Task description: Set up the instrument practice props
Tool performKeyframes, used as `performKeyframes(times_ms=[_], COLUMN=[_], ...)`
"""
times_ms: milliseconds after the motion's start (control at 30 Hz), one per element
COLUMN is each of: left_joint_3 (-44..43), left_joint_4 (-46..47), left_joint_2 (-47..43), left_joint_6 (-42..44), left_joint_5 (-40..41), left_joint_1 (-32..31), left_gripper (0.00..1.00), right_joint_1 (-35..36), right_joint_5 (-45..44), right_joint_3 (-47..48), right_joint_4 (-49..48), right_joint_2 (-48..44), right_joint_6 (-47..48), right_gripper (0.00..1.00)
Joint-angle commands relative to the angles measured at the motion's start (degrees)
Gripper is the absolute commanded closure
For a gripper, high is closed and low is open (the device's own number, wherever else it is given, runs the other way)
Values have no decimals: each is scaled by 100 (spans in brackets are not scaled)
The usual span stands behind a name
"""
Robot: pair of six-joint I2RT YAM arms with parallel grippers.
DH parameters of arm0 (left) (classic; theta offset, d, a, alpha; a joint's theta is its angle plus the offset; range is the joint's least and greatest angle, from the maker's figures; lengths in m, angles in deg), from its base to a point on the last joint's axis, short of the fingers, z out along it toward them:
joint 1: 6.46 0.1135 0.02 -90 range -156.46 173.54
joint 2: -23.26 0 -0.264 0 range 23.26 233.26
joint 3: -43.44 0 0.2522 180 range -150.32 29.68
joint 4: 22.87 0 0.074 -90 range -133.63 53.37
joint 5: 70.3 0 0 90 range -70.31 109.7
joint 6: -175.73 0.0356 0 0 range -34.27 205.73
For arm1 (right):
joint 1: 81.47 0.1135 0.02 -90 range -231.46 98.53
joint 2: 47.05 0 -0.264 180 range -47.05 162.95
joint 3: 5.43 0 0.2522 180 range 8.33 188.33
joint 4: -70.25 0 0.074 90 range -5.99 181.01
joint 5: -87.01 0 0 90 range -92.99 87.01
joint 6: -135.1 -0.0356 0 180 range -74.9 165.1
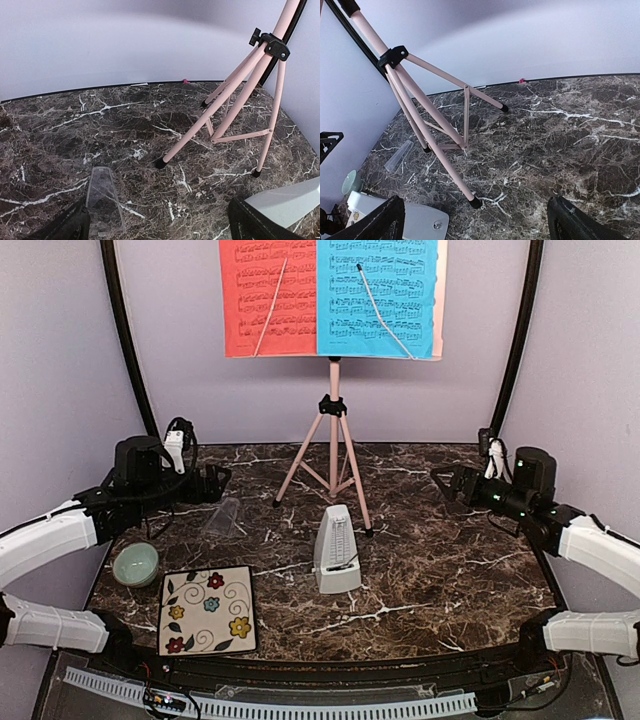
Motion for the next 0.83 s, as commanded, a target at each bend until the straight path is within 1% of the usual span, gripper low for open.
performKeyframes(times_ms=[0,267,433,600,800], left_joint_3=[328,839,1134,1222,1271], left_joint_4=[-119,1,226,364,460], left_joint_2=[-256,-329,-202,28,91], left_joint_6=[-263,-562,-702,-826,-864], left_joint_5=[25,-18,-27,-38,-22], left_joint_1=[22,31,27,27,35], left_gripper=[1,1,1,1,1], right_joint_1=[-19,-22,-14,-18,-22], right_joint_5=[-171,-407,-516,-576,-679], right_joint_3=[-367,-964,-1176,-1313,-1412], right_joint_4=[-325,-674,-820,-895,-992], right_joint_2=[-217,-351,-398,-451,-554], right_joint_6=[-133,-220,-253,-261,-275], right_gripper=[0,0,0,0,0])
